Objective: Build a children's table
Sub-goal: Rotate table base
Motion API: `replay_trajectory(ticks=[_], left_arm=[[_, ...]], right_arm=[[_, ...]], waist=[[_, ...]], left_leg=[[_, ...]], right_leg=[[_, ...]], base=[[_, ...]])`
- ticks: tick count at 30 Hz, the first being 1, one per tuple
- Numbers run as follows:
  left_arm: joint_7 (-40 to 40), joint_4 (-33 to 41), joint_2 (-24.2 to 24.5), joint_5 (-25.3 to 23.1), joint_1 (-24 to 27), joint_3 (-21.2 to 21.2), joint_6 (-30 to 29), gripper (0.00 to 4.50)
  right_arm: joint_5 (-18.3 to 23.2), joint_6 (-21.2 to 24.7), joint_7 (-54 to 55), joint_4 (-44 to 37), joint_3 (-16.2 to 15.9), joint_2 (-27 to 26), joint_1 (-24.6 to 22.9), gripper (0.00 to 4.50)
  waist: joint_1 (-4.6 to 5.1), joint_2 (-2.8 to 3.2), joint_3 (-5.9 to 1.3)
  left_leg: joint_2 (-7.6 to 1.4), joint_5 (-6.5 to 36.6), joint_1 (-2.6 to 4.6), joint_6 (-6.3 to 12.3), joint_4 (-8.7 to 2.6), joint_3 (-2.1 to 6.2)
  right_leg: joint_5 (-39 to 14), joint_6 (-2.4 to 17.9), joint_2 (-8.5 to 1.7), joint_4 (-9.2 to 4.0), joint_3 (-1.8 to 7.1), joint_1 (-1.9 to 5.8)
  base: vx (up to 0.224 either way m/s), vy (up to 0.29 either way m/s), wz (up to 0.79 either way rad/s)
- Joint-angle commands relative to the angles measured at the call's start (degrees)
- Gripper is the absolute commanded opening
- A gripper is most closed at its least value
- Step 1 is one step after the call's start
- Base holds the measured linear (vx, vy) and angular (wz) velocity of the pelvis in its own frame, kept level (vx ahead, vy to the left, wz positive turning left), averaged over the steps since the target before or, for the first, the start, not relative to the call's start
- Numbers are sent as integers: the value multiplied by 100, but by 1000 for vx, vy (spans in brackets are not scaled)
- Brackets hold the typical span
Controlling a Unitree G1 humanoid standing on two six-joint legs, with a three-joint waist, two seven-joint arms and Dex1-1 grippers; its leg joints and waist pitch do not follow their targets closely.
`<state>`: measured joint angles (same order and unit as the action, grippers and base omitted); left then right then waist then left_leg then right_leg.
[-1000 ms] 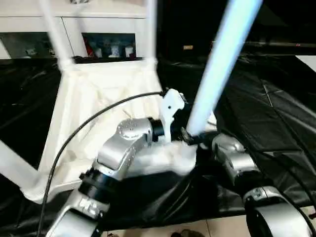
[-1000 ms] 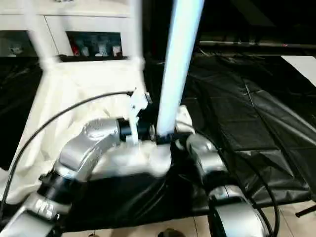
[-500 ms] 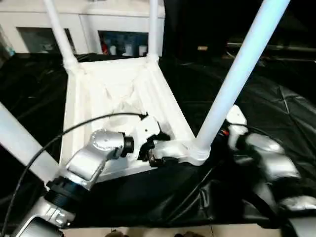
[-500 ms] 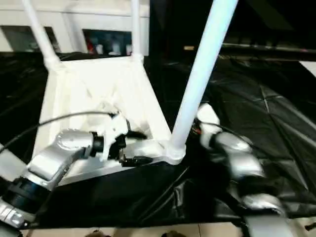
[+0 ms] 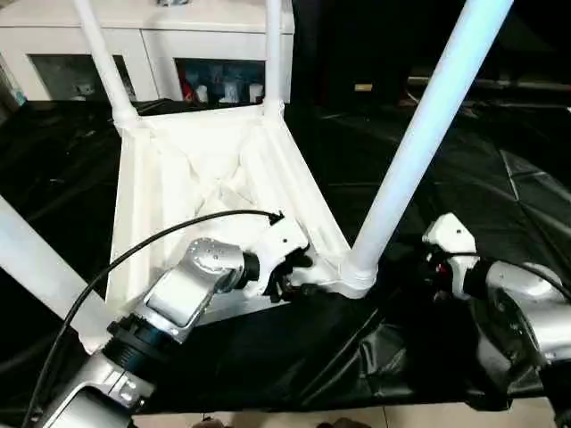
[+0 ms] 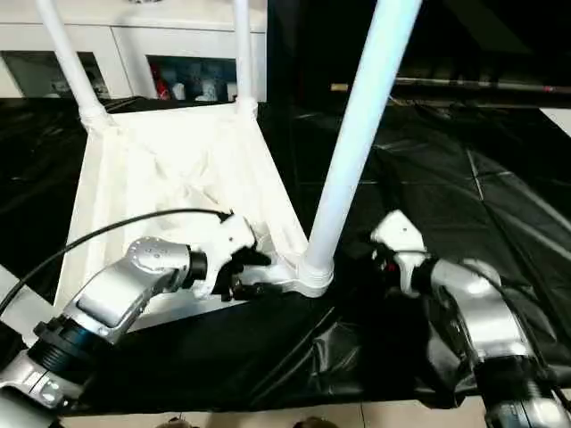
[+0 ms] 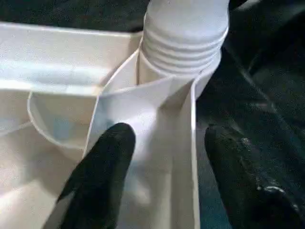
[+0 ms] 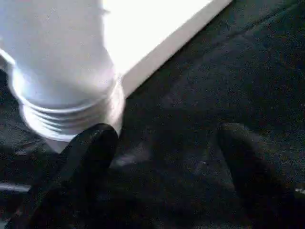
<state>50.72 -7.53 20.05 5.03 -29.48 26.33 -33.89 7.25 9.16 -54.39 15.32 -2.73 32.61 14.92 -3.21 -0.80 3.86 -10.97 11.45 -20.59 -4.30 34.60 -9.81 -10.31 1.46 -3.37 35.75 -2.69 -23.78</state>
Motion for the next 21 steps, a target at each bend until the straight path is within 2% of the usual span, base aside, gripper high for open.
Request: replay_trajectory(ticks=[1,3,6,10,12,14,17,21], left_arm=[[-55,111,44,-88,-65,89,-127,257],[-66,147,57,-80,-40,119,-248,246],[-147,190,14,-106,-2,82,-417,218],[-125,227,-10,-106,7,93,-466,198],[-89,257,2,-117,10,121,-492,164],[-87,261,8,-114,10,129,-499,162],[16,331,69,-73,35,196,-552,127],[62,354,100,-75,74,225,-576,102]], right_arm=[[138,137,-118,-283,-9,74,-62,387],[192,218,-231,-468,-18,144,-175,387],[200,372,-254,-695,-4,200,-281,387],[186,362,-290,-701,-42,269,-327,387],[223,369,-381,-717,-49,312,-385,387],[241,363,-412,-734,-45,335,-421,387],[271,345,-520,-799,-20,437,-555,387],[263,309,-536,-774,-22,472,-569,387]], waist=[[-22,-19,-397],[-36,0,-386],[-35,-5,-391],[-38,-4,-396],[-37,-22,-395],[-40,-16,-402],[-45,-9,-409],[-26,-11,-415]], left_leg=[[-135,904,-32,423,-355,33],[-135,989,-16,407,-355,30],[-142,954,-26,388,-358,37],[-136,923,-27,393,-350,33],[-138,926,-36,403,-348,32],[-135,880,-41,431,-345,35],[-145,827,-41,465,-342,38],[-137,774,-56,504,-338,39]], right_leg=[[-1700,932,-338,-542,215,364],[-1883,890,-337,-576,212,349],[-1774,931,-337,-558,211,358],[-1807,923,-346,-571,213,354],[-1829,918,-350,-573,211,360],[-1762,918,-349,-565,209,365],[-1618,961,-352,-552,211,367],[-1611,953,-354,-556,192,378]], base=[[0,0,0],[0,0,0],[0,0,0],[0,0,0],[0,0,0],[0,0,0],[0,0,0],[0,0,0]])
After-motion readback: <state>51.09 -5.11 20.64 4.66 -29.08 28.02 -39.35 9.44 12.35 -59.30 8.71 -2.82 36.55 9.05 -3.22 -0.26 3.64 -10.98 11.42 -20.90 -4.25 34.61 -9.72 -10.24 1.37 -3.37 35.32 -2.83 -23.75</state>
